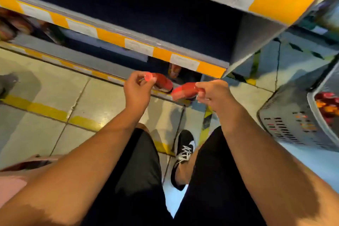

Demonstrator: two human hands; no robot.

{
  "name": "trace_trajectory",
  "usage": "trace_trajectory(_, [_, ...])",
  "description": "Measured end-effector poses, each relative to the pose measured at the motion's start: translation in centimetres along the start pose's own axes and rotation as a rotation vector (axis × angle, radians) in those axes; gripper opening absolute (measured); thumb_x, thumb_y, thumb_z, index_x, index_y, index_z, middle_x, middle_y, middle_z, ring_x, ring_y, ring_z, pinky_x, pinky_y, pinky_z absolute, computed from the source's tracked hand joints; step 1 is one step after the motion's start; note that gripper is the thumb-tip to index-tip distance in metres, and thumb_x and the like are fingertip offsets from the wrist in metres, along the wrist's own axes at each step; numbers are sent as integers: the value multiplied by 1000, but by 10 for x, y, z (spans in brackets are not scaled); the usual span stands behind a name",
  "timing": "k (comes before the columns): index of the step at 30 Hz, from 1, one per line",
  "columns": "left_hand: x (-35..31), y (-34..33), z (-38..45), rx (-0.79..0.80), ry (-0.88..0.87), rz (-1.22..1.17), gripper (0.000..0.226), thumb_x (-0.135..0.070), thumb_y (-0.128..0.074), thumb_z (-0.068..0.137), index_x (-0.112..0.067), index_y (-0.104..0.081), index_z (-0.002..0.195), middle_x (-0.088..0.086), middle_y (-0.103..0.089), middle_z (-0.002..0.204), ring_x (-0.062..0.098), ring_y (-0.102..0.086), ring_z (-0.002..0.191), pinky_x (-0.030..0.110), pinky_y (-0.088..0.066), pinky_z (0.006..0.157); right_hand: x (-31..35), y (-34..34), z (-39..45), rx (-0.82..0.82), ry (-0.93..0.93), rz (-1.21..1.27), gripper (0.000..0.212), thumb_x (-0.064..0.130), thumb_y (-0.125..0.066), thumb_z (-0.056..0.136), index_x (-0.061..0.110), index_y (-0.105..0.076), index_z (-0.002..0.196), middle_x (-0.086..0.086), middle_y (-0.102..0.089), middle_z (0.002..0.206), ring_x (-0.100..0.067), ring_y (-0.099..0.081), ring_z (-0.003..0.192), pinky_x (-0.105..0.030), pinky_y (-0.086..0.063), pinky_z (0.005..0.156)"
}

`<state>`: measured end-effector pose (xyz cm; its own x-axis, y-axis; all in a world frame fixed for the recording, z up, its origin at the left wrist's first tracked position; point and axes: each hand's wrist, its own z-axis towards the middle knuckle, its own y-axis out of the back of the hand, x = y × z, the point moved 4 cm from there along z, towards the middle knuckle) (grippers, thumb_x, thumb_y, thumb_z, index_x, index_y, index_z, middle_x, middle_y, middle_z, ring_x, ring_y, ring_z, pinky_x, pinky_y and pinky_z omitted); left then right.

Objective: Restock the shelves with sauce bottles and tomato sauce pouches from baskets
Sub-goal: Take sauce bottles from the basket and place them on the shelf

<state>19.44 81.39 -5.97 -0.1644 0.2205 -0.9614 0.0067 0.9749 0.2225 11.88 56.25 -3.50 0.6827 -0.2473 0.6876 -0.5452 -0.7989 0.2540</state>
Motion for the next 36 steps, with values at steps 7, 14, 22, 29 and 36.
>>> trace_trajectory(7, [22,-48,18,111,-105,90,13,-20,-79,89,-17,-69,96,-8,-71,92,0,-66,88,16,-52,80,-12,-1,31,-66,45,-34,28,0,-72,91,5,-53,71,-12,-46,58,-18,-42,43,-29,-41,51])
trace_trajectory(14, [5,-82,40,295,-265,384,26,-33,-75,94,-23,-65,115,-4,-71,112,13,-66,102,32,-54,88,-20,-14,47,-123,100,46,19,14,-80,89,9,-61,89,-8,-58,74,-18,-55,61,-31,-58,59])
trace_trajectory(22, [3,-113,52,320,-295,593,38,-34,-75,94,-16,-68,126,6,-71,121,29,-67,112,43,-56,95,-17,-32,43,-146,378,-96,30,22,-76,93,15,-64,67,7,-61,61,-19,-54,66,-42,-51,72])
trace_trajectory(29, [15,-113,61,378,-254,661,42,-33,-77,91,-18,-66,129,7,-71,123,31,-67,113,46,-56,97,-17,-44,49,-163,511,-240,31,31,-80,89,18,-73,116,-2,-74,110,-17,-63,101,-36,-52,97])
trace_trajectory(36, [14,-109,64,334,-250,657,47,-32,-79,91,-20,-66,134,4,-70,130,32,-66,119,47,-55,101,-11,-45,55,-275,480,-275,29,22,-79,90,4,-73,113,-11,-75,109,-21,-67,95,-27,-48,85])
